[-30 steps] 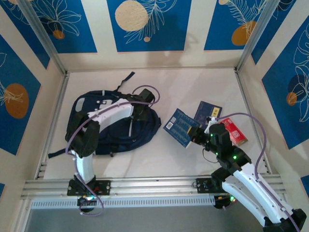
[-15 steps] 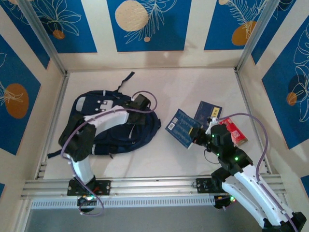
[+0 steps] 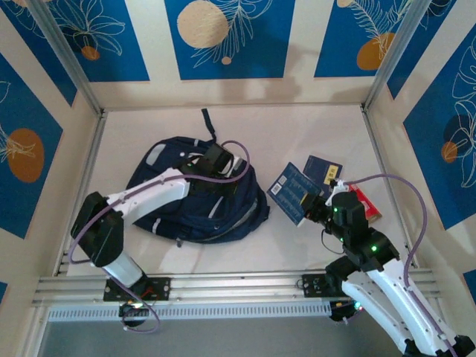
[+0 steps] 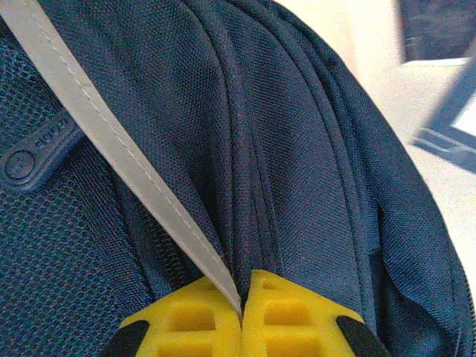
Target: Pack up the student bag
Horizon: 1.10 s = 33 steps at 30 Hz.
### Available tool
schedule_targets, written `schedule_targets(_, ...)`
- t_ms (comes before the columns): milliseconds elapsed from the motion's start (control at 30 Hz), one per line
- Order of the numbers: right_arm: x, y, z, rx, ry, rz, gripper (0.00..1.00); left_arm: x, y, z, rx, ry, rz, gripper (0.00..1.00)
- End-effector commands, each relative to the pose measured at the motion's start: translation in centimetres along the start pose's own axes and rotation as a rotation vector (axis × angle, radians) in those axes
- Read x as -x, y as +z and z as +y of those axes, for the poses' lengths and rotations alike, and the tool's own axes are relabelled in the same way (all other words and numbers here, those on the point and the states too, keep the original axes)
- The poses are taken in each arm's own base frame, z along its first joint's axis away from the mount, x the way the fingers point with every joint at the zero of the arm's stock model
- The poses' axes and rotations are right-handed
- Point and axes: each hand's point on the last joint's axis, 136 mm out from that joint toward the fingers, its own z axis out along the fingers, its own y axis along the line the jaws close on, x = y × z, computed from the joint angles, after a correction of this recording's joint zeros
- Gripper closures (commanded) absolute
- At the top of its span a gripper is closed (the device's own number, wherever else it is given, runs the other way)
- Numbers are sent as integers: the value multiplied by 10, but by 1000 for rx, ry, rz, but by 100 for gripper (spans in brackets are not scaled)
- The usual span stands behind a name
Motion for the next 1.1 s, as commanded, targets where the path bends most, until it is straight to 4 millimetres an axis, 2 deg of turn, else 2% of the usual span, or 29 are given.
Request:
schedule_targets(0, 30, -24, 6, -18, -11, -109, 100, 43, -61, -46, -181, 107, -162, 100)
schedule_targets(100, 38, -34, 14, 7, -42, -130, 100, 51, -91, -54, -206, 147, -200, 100)
schedule_targets(200, 40, -42, 35, 102, -89, -117, 100, 59, -120, -54, -197, 164, -248, 100)
schedule_targets(333, 31, -47, 59, 227, -100, -57, 100, 69, -151, -45, -203, 128, -309, 100)
schedule_targets(467, 19, -46, 73, 319, -77, 10, 100, 76, -171, -41, -265, 89, -351, 100)
schedule_targets(1067, -21, -26, 88, 499, 219, 270, 100, 95, -190, -35, -349, 11, -426, 100)
